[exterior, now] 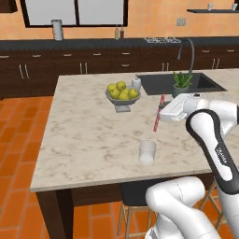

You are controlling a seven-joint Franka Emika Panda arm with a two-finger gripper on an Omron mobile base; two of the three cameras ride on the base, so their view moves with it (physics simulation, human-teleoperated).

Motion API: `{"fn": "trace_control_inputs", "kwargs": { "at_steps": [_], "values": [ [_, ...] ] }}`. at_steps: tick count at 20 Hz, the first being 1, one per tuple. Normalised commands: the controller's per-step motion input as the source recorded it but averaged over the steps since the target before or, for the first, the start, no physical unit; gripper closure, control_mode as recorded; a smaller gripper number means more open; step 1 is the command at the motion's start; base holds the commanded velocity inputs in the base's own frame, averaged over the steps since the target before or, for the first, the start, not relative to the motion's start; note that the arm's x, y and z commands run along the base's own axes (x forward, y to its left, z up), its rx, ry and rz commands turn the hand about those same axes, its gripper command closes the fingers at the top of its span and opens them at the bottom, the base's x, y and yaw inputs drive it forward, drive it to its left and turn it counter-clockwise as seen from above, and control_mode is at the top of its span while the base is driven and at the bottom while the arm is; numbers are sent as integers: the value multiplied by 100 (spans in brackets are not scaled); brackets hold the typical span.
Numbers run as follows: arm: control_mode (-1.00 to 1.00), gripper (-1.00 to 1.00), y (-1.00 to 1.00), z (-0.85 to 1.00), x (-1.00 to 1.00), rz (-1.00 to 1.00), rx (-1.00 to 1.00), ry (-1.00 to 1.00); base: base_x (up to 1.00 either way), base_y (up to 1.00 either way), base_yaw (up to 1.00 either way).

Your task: Take a straw from the drawer in front and place it inside the glass cup on the dining counter.

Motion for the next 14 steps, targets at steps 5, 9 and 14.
{"fn": "trace_control_inputs", "kwargs": {
  "at_steps": [5,9,14],
  "values": [
    [-100,100,-26,0,36,28,0,3,0,0,0],
    [-100,100,-18,-24,7,23,0,16,0,0,0],
    [-100,100,-2,-47,0,22,0,15,0,0,0]
  ]
}}
